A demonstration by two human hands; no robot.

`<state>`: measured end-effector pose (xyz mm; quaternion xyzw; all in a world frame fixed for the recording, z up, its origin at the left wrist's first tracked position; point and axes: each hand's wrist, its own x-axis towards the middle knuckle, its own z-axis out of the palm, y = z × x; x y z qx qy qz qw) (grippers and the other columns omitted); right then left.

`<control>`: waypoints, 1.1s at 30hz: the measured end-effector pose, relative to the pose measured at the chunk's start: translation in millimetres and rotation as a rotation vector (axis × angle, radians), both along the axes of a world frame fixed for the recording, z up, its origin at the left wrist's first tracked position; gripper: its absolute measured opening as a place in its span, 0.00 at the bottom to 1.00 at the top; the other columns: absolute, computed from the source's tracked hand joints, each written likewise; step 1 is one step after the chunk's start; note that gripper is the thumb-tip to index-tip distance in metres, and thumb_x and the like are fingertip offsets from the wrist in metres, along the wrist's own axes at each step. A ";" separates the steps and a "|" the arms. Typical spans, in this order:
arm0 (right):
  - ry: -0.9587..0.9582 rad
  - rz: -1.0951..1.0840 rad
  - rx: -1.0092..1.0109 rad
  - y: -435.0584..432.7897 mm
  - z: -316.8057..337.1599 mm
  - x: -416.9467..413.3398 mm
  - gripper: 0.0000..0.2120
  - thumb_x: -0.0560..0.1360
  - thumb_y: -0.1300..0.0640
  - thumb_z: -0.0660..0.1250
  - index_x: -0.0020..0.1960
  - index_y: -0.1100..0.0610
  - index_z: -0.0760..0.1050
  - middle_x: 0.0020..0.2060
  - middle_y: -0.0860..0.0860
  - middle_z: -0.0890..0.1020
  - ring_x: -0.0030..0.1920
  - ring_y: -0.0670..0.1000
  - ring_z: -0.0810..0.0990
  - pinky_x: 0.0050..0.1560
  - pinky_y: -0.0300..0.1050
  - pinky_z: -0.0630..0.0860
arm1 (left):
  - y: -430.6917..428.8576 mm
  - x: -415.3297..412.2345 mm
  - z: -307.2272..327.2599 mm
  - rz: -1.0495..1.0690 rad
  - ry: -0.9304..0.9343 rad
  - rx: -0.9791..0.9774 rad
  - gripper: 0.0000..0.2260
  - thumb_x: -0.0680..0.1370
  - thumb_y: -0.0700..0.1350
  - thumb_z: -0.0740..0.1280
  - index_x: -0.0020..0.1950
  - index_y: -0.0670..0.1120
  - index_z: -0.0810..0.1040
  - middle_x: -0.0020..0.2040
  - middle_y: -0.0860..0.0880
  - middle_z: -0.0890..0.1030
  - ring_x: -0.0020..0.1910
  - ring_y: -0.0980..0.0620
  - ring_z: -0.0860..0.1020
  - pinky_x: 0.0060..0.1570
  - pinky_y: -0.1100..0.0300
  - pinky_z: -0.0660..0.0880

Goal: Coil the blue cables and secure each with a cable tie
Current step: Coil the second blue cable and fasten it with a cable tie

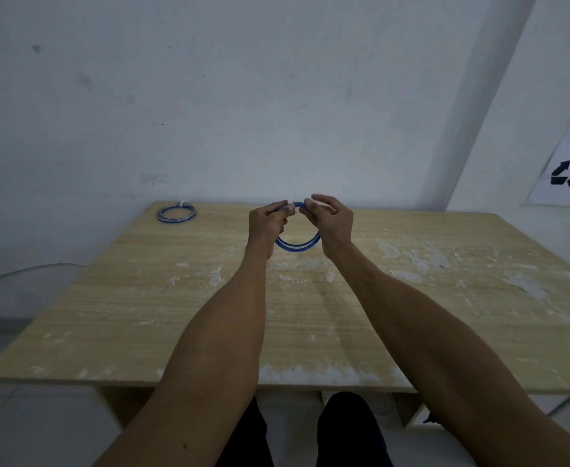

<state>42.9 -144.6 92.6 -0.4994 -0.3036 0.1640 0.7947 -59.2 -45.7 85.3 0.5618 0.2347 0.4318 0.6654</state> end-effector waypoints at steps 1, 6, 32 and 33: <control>-0.012 0.003 -0.003 0.9 -2.0 1.0 0.09 0.74 0.63 0.76 0.53 0.64 0.83 0.44 0.64 0.86 0.48 0.62 0.87 0.55 0.51 0.83 | 0.7 -0.6 -0.4 0.000 0.003 -0.005 0.12 0.76 0.42 0.75 0.58 0.40 0.85 0.44 0.42 0.84 0.32 0.54 0.70 0.31 0.64 0.68; -0.078 0.053 -0.108 6.0 -4.5 9.3 0.07 0.71 0.68 0.77 0.48 0.64 0.85 0.44 0.61 0.86 0.50 0.63 0.85 0.61 0.58 0.80 | 5.4 -6.1 0.5 -0.028 0.008 -0.059 0.11 0.77 0.43 0.74 0.56 0.38 0.85 0.45 0.42 0.85 0.30 0.55 0.68 0.27 0.66 0.65; -0.287 0.043 -0.193 5.0 -2.2 11.0 0.09 0.71 0.62 0.79 0.49 0.65 0.86 0.42 0.59 0.87 0.46 0.57 0.87 0.54 0.51 0.83 | 5.3 -13.0 4.3 -0.077 0.127 0.003 0.10 0.77 0.42 0.72 0.57 0.44 0.85 0.46 0.45 0.84 0.28 0.52 0.64 0.25 0.62 0.59; -0.283 0.029 -0.196 5.6 -2.6 11.7 0.09 0.70 0.61 0.79 0.49 0.65 0.86 0.42 0.59 0.87 0.46 0.57 0.87 0.54 0.50 0.83 | 4.5 -12.4 5.0 -0.066 0.129 0.010 0.09 0.77 0.43 0.72 0.56 0.44 0.85 0.46 0.45 0.84 0.28 0.52 0.64 0.24 0.62 0.59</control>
